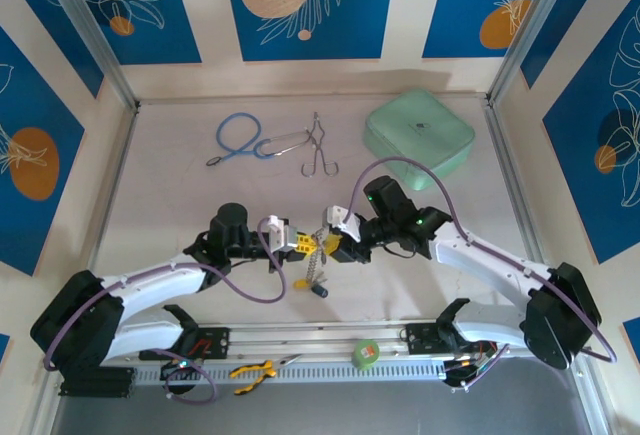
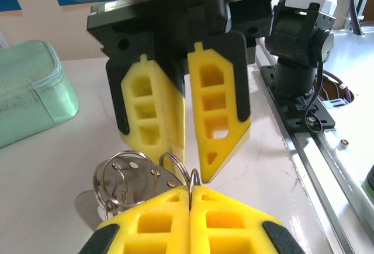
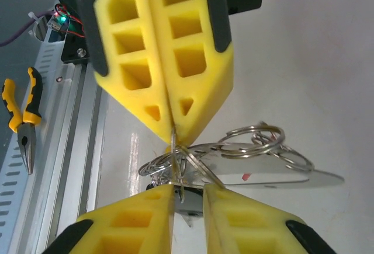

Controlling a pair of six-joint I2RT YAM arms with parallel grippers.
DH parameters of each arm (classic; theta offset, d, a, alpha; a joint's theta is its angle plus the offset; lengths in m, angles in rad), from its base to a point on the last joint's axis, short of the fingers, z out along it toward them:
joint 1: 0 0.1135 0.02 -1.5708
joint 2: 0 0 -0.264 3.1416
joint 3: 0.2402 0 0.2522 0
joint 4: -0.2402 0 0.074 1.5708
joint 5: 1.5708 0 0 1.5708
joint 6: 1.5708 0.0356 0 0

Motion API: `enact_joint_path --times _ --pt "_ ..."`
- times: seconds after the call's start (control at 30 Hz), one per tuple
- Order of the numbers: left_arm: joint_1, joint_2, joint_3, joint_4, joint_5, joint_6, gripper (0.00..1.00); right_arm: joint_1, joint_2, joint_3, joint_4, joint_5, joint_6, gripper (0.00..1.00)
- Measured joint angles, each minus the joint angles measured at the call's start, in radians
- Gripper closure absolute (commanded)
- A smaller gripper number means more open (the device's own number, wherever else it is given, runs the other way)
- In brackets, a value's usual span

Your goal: Put the keys on the keyring

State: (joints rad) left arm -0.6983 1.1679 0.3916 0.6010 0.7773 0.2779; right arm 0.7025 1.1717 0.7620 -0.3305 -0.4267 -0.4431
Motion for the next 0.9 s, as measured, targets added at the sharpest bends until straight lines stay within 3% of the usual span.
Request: enact_joint_path --times 0.5,0.67,0.73,0.8,0.9 --pt "0.000 0.019 -0.006 0.066 0.000 -0.038 1.00 0.005 -0.001 -0.013 0.073 -0.026 0.010 0.85" --pt "0.000 0.019 -0.010 0.073 -0.006 -0.045 1.00 0.008 0.009 -0.013 0.087 -0.031 0.019 1.00" --pt "0.000 0.019 -0.012 0.073 -0.014 -0.052 1.00 0.008 0.011 -0.013 0.087 -0.031 0.021 1.00" --pt "0.000 0.019 -0.013 0.073 -0.026 -0.060 0.76 0.008 0.011 -0.011 0.084 -0.025 0.023 1.00" --pt "0.000 0.011 -0.015 0.069 -0.058 -0.060 0.67 0.008 0.013 0.006 0.036 0.002 0.006 1.00"
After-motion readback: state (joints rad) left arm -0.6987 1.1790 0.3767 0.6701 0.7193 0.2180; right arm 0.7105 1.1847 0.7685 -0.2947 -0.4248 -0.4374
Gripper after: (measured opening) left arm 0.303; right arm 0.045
